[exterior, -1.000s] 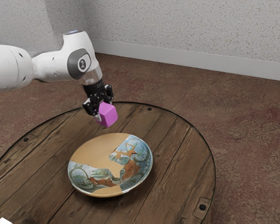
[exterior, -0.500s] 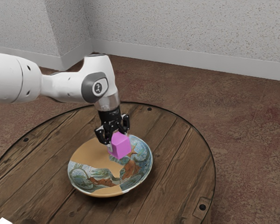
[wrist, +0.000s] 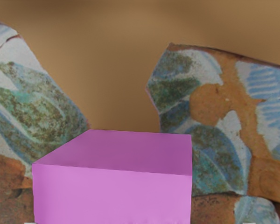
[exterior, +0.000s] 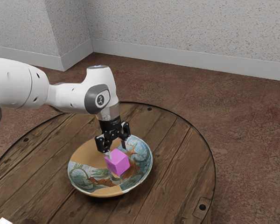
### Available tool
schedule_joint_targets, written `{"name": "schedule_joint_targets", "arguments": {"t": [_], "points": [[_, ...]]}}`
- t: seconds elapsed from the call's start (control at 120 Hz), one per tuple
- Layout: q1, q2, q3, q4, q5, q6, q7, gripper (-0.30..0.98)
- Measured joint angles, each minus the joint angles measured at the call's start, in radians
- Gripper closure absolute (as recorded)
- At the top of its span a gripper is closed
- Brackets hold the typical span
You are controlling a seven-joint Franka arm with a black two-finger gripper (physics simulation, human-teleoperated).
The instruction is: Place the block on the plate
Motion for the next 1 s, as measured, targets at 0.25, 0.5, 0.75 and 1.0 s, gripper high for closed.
{"name": "schedule_joint_targets", "arguments": {"t": [0.25, 0.5, 0.75, 1.0], "points": [[0.0, -0.035, 0.014, 0.019, 0.002, -0.014, 0.0, 0.04], [-0.001, -0.153, 0.008, 0.104, 0.047, -0.167, 0.031, 0.01], [0.001, -0.223, 0.0, 0.367, 0.125, -0.428, 0.262, 0.0], [0.002, -0.222, 0.003, 0.523, 0.159, -0.606, 0.57, 0.0]]}}
